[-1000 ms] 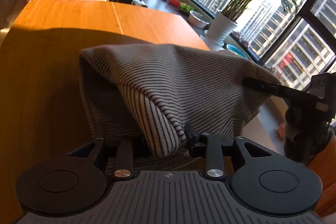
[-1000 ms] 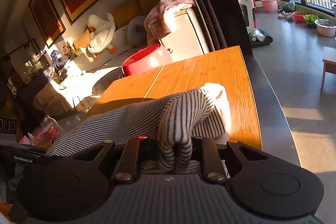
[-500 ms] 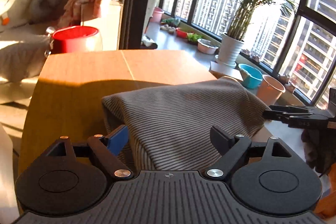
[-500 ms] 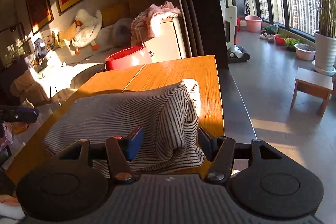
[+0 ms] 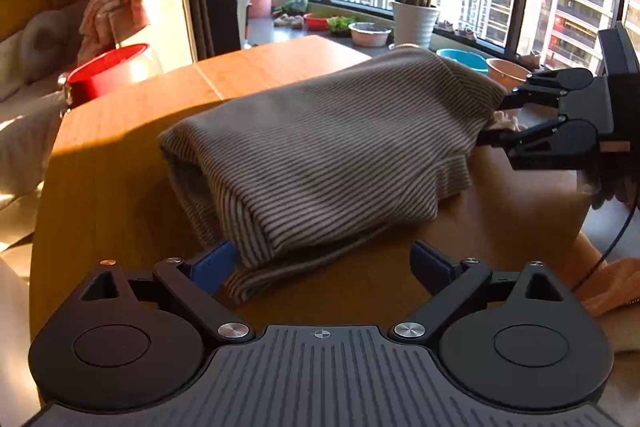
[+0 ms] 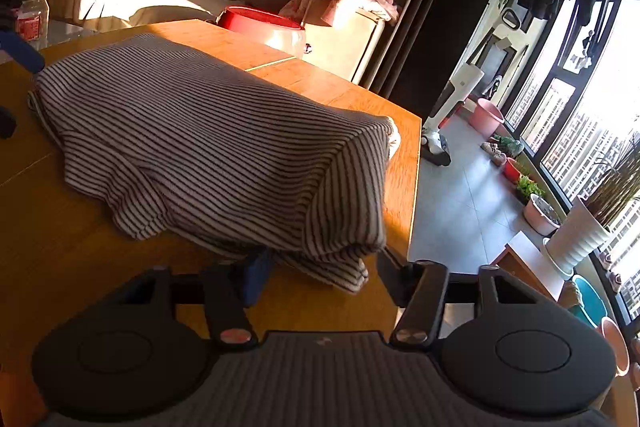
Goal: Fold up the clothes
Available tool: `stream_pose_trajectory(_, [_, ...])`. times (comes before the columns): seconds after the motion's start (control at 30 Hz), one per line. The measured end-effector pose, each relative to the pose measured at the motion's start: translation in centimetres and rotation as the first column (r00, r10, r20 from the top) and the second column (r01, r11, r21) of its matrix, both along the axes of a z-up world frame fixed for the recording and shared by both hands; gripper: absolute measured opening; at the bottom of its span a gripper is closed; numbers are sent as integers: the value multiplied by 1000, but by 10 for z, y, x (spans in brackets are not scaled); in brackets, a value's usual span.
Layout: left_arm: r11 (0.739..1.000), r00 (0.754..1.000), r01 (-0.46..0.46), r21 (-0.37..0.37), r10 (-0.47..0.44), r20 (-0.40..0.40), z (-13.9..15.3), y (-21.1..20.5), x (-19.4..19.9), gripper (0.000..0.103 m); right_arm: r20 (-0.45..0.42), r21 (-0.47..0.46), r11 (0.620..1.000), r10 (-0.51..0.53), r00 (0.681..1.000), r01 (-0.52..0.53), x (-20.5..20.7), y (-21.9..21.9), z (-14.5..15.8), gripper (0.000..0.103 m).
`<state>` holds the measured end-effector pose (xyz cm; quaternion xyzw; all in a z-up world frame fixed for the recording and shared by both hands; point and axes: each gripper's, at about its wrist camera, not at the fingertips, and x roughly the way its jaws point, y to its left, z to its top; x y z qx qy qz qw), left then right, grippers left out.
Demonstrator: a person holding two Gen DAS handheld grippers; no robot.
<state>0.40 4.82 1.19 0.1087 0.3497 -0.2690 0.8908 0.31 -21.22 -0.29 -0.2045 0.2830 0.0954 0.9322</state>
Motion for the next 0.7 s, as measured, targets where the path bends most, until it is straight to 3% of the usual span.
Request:
stream_pose_trajectory(0.1, [1000,1000,-2,-11,2,-19,-1,13,-7,98,15,85,996,-1,1000,0,10,2,14,22])
stream_pose_trajectory(0.27, [999,999,49,-16,-48,21,4,7,-14,98,29,251,967,-55,998,46,34,-13,45,19])
stream_pose_trajectory(0.37, [995,993,94,21,-95,70,2,-12,-13,99,35,316,947,-78,996,63,44,-23,59,18])
stream_pose_trajectory(0.43, [991,989,108,78,-115,93,-6,-26,-10,99,46,336,939,-90,995,69,48,-27,67,18])
stream_pose_trajectory(0.5, [986,987,87,142,-106,125,-14,-35,-5,99,62,342,937,-99,993,72,48,-29,72,7])
stream_pose_trajectory(0.57, [979,982,55,194,-88,164,-19,-40,1,98,77,347,935,-108,991,75,48,-31,77,7])
stream_pose_trajectory(0.7, [979,974,-78,188,34,223,-15,-28,19,89,96,260,964,-77,992,50,37,-28,70,9])
